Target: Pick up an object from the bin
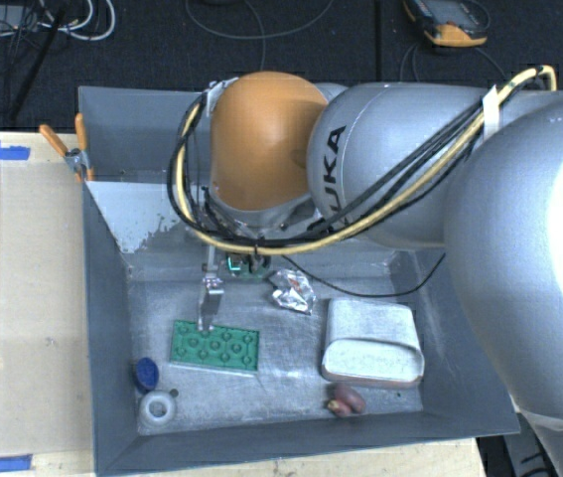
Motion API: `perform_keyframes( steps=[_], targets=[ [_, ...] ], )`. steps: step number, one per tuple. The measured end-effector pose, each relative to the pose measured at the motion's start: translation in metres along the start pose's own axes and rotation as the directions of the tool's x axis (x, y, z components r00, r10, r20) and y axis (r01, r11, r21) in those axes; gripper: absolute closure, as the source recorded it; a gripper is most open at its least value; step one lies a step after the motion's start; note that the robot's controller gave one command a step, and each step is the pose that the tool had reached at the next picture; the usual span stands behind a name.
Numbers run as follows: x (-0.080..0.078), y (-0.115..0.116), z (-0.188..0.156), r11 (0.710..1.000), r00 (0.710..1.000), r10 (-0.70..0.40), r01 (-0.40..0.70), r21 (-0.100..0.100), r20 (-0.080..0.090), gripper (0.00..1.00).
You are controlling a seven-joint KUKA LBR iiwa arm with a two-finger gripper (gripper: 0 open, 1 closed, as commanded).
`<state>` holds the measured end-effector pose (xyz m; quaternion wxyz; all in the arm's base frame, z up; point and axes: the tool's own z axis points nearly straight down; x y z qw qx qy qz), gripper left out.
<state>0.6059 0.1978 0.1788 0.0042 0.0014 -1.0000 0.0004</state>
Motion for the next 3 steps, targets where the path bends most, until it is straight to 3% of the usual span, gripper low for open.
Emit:
perform_keyframes(
  steps=[1,2,3],
  targets=[
    [0.049,-0.046,0.098,0.973,0.973,-0.231,0.231,0.001,-0.002,0.00],
    [0.047,-0.045,0.094,0.974,0.974,-0.228,0.228,-0.001,0.006,1.00],
    [0.056,-0.034,-0.046,0.968,0.968,-0.249,0.249,0.001,0.017,1.00]
  ],
)
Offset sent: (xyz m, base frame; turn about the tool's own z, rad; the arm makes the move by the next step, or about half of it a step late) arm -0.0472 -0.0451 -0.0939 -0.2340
